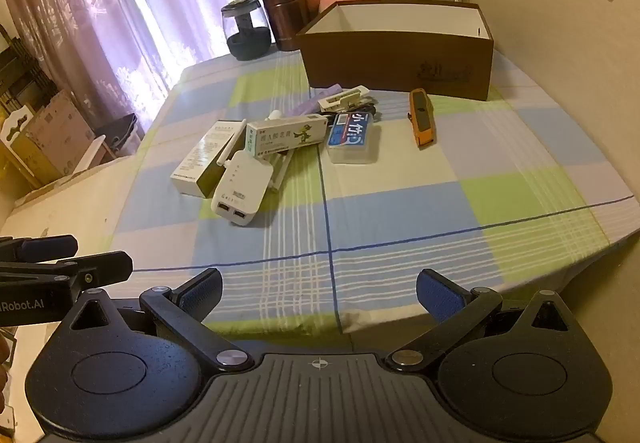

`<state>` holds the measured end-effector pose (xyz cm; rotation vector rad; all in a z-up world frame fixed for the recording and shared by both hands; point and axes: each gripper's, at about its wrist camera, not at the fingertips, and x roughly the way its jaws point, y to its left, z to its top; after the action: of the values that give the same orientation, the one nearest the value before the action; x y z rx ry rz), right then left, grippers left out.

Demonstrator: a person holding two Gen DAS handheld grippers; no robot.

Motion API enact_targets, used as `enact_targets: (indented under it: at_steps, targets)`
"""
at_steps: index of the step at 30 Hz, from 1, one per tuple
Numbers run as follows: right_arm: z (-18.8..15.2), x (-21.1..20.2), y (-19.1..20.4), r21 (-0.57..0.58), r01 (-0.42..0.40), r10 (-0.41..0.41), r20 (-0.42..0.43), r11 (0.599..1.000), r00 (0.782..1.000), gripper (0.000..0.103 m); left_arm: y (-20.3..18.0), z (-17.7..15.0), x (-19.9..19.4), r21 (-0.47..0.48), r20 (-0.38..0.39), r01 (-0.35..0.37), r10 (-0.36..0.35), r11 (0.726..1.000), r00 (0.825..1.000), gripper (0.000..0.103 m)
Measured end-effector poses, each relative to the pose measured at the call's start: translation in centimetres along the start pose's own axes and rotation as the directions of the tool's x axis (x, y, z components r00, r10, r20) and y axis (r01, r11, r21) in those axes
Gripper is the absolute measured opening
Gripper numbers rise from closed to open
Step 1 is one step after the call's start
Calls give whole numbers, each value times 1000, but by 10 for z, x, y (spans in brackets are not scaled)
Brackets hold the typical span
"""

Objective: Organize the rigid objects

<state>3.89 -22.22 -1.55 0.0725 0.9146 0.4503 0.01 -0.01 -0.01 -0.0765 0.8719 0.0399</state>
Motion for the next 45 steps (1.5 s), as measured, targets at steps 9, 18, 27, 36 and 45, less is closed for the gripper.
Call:
enact_targets:
  at_steps: [9,18,27,36,45]
  targets:
    - [0,2,3,-6,0,0,4,1000,1000,101,-2,1,0,-10,-4,-9,9,1000,1000,84]
    - [-7,1,0,-4,4,-4,3,1000,1000,101,5,-1,0,-15,-8,-7,7,1000,1000,84]
    - [5,5,4,-13,1,-1,-11,1000,1000,101,8,1,2,-19,-10,-9,9,1000,1000,84]
    - [6,7,4,-17,1,-1,-12,1000,1000,101,12,4,4,-20,-10,-14,13,1000,1000,84]
    - [9,10,5,-20,0,-1,-18,1000,1000,101,12,3,3,-19,-10,-14,13,1000,1000,84]
